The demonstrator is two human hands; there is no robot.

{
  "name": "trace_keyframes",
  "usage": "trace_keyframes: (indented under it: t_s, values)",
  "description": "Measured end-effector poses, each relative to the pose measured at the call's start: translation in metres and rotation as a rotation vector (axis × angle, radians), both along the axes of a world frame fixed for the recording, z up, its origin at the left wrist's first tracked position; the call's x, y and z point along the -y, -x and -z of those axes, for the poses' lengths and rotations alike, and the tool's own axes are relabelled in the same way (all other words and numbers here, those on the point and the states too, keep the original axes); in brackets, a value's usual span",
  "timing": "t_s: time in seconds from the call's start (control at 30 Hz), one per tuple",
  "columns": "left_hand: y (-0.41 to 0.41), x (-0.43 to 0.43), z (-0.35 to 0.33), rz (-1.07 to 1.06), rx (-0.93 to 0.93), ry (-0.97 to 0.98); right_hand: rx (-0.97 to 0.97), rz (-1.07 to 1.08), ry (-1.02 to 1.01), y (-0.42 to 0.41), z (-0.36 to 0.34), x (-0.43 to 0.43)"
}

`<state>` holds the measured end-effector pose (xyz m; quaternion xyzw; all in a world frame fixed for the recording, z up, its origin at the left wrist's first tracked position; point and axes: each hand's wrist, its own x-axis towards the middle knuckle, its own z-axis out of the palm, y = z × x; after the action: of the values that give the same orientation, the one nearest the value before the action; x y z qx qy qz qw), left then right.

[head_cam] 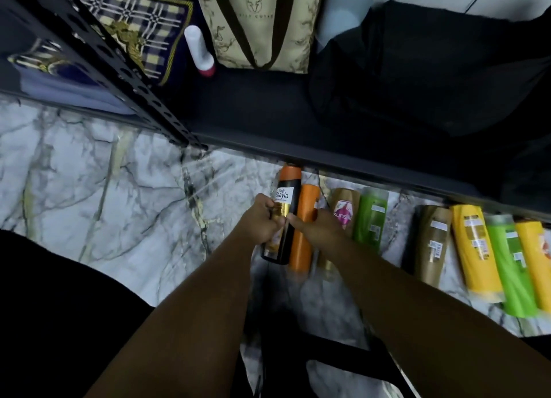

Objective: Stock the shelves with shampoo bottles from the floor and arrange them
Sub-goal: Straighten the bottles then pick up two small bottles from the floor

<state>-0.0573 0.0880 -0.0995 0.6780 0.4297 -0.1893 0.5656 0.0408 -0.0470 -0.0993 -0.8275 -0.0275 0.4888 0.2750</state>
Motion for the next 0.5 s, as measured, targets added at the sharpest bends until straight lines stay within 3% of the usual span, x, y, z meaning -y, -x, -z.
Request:
trace_keyframes:
  t_s: [0.27, 0.5]
  values:
    - [0.003, 0.003, -0.011, -0.102, -0.134, 0.355, -0.182, 0.101, -0.064, -0.007, 0.0, 0.011]
    - [-0.005, 0.001, -0.048, -0.104, 0.005, 0.286, -0.245, 0.164, -0.234, -0.009, -0.03, 0.011]
